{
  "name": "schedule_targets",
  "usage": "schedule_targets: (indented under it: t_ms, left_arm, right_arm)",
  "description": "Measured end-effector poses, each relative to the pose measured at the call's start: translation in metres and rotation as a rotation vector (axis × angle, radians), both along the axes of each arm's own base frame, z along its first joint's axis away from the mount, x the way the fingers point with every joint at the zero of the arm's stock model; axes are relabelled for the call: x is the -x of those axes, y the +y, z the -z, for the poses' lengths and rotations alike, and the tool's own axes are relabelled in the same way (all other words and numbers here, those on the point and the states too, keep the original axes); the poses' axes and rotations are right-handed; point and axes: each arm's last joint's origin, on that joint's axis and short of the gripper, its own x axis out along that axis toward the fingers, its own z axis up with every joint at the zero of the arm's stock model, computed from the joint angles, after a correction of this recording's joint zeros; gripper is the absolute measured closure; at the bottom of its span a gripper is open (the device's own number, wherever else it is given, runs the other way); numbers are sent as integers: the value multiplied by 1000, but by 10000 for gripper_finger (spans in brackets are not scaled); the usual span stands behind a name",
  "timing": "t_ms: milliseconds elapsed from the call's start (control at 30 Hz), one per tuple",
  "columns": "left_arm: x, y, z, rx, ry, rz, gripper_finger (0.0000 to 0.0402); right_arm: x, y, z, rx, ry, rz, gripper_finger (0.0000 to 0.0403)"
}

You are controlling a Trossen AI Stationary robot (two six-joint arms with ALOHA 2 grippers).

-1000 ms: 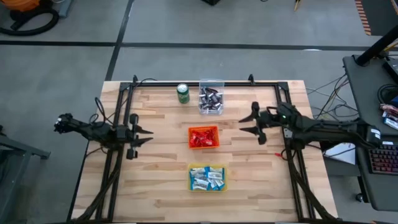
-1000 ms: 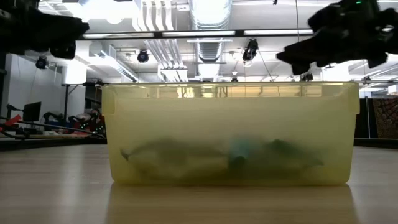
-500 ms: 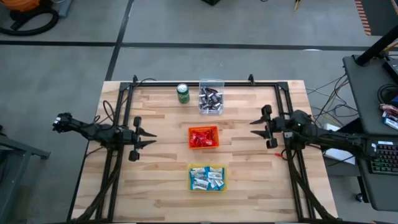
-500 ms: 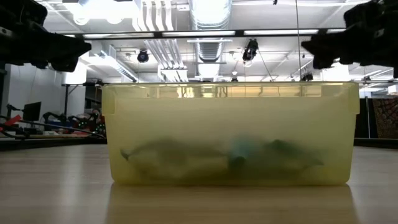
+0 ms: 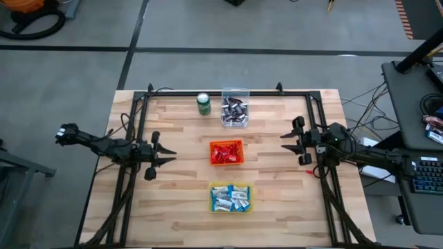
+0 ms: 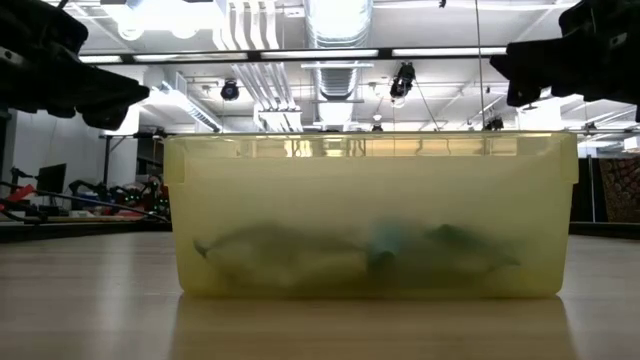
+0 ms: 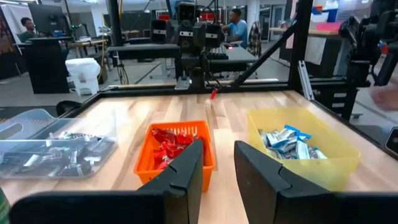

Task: Sort candy
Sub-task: Return to Home Position

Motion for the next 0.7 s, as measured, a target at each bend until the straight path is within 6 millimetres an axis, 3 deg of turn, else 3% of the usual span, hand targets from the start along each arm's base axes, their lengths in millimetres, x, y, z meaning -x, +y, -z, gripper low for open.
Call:
schedule_targets:
  t_ms: [567,700]
  left_arm:
    - [-3,-1,5,-18,50,-1,326]
    - [-3,-1,5,-20,58,-2,326]
  right_arm:
    - [1,1,1,-8,5,0,252]
    - [6,2,-2,-273,-2,-25,252]
